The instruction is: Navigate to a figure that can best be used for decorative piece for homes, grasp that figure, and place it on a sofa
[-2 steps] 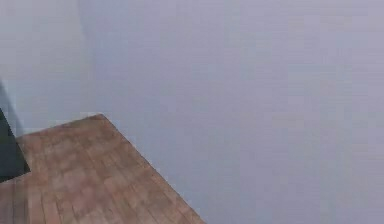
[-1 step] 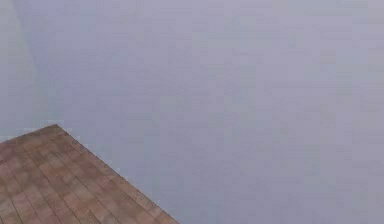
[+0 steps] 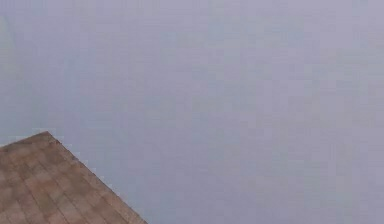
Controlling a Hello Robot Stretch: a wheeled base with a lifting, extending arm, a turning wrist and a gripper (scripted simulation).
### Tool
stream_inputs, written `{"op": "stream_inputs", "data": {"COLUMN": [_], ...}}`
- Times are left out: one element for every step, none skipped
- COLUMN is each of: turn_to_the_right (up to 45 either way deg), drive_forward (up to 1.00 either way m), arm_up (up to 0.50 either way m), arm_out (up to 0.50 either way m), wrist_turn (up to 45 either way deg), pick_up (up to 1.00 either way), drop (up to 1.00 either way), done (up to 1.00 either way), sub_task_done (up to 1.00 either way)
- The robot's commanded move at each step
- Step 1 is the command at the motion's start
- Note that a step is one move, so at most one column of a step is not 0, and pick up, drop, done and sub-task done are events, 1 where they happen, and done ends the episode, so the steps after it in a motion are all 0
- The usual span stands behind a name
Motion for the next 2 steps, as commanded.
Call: {"op": "stream_inputs", "data": {"turn_to_the_right": [-45.0,-3.0], "drive_forward": [0.00,0.00], "arm_up": [0.00,0.00], "arm_out": [0.00,0.00], "wrist_turn": [0.0,0.0], "pick_up": [0.00,0.00], "drop": [0.00,0.00], "done": [0.00,0.00], "sub_task_done": [0.00,0.00]}}
